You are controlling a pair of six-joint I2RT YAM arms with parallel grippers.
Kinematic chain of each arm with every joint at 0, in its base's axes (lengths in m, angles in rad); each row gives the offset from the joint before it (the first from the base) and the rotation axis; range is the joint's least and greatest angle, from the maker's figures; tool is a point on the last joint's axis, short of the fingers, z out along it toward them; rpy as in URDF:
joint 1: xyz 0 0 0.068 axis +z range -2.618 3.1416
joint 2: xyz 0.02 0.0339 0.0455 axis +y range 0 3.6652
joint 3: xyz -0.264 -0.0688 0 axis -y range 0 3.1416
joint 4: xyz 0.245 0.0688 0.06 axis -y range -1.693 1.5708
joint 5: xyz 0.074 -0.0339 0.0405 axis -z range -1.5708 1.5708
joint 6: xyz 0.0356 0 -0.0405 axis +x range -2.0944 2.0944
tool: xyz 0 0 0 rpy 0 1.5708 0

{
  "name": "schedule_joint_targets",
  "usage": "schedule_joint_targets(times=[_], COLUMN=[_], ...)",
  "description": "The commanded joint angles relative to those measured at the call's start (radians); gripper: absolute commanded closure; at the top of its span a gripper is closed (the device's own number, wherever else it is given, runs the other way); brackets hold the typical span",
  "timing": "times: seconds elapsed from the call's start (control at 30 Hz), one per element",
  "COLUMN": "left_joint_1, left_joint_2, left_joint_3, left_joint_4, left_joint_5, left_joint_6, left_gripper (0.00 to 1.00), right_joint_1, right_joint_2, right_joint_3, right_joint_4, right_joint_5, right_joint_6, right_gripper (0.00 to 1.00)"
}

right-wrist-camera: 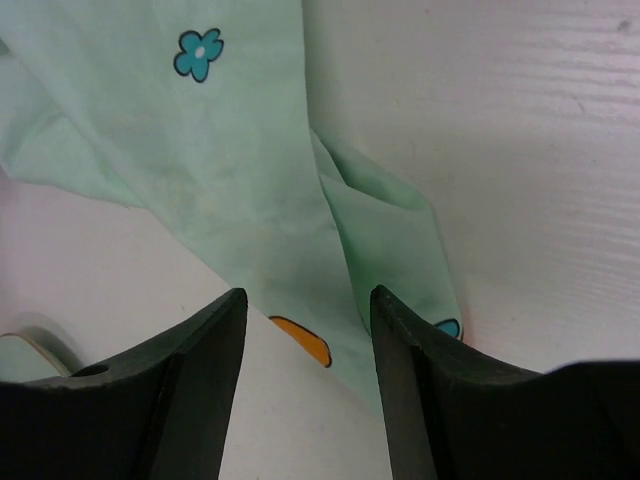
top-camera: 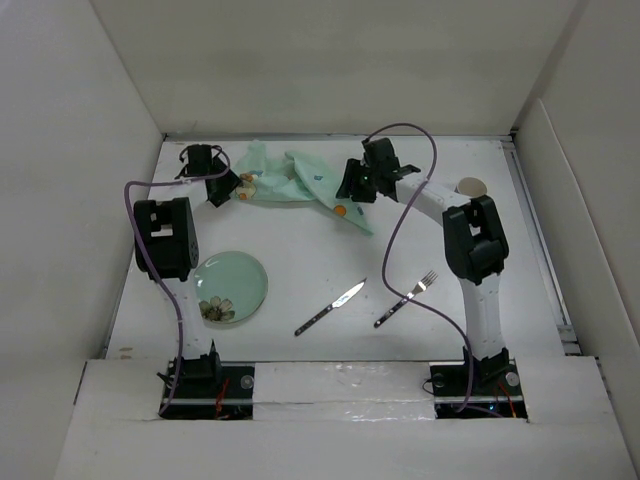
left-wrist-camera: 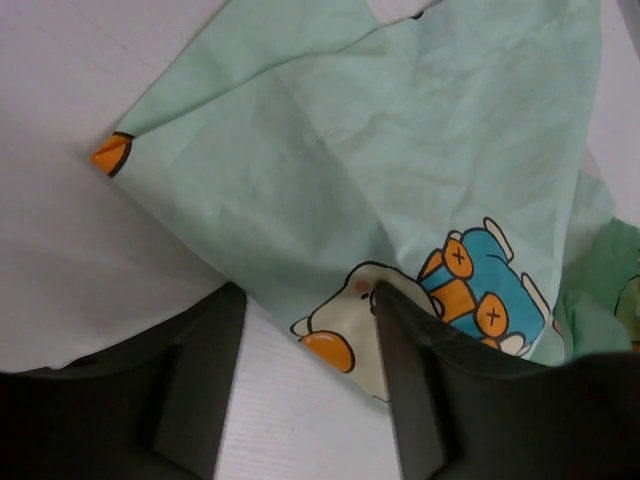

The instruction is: Set the dinner table for one person

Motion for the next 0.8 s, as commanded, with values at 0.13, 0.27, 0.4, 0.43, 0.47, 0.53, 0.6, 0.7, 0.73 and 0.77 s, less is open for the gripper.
schedule_joint_targets(times=[0.13, 0.27, 0.4, 0.43, 0.47, 0.53, 0.6, 0.7, 0.73, 0.77], left_joint_1=[-0.001, -0.001, -0.001, -0.001, -0.001, 0.008, 0.009, 0.009, 0.009, 0.009], left_joint_2=[0.032, -0.039, -0.177, -0.212, -0.275, -0.332, -0.402, -0.469, -0.481, -0.502], left_joint_3=[0.084, 0.099, 0.085, 0.075, 0.073, 0.078, 0.093, 0.125, 0.133, 0.133], left_joint_4=[0.037, 0.04, 0.042, 0.042, 0.039, 0.028, 0.003, -0.043, -0.05, -0.067], left_joint_5=[0.034, 0.038, 0.016, 0.006, -0.006, -0.031, -0.037, -0.044, -0.043, -0.04], left_joint_6=[-0.016, 0.034, 0.076, 0.084, 0.093, 0.113, 0.127, 0.148, 0.154, 0.156], left_gripper=[0.96, 1.0, 1.0, 1.0, 1.0, 1.0, 1.0, 1.0, 1.0, 1.0], right_joint_1=[-0.003, 0.006, 0.006, 0.006, 0.006, 0.006, -0.018, -0.043, -0.061, -0.07], right_joint_2=[-0.019, -0.086, -0.206, -0.262, -0.292, -0.374, -0.435, -0.539, -0.557, -0.579], right_joint_3=[0.082, 0.085, 0.063, 0.057, 0.054, 0.042, 0.02, -0.029, -0.044, -0.053], right_joint_4=[0.039, 0.071, 0.082, 0.082, 0.068, 0.049, 0.034, 0.037, 0.034, 0.034], right_joint_5=[-0.032, -0.013, -0.022, -0.022, -0.024, -0.021, -0.025, -0.062, -0.065, -0.07], right_joint_6=[0.006, 0.005, -0.003, -0.005, -0.003, -0.002, 0.03, 0.072, 0.083, 0.101], right_gripper=[0.85, 1.0, 1.0, 1.0, 1.0, 1.0, 1.0, 1.0, 1.0, 1.0])
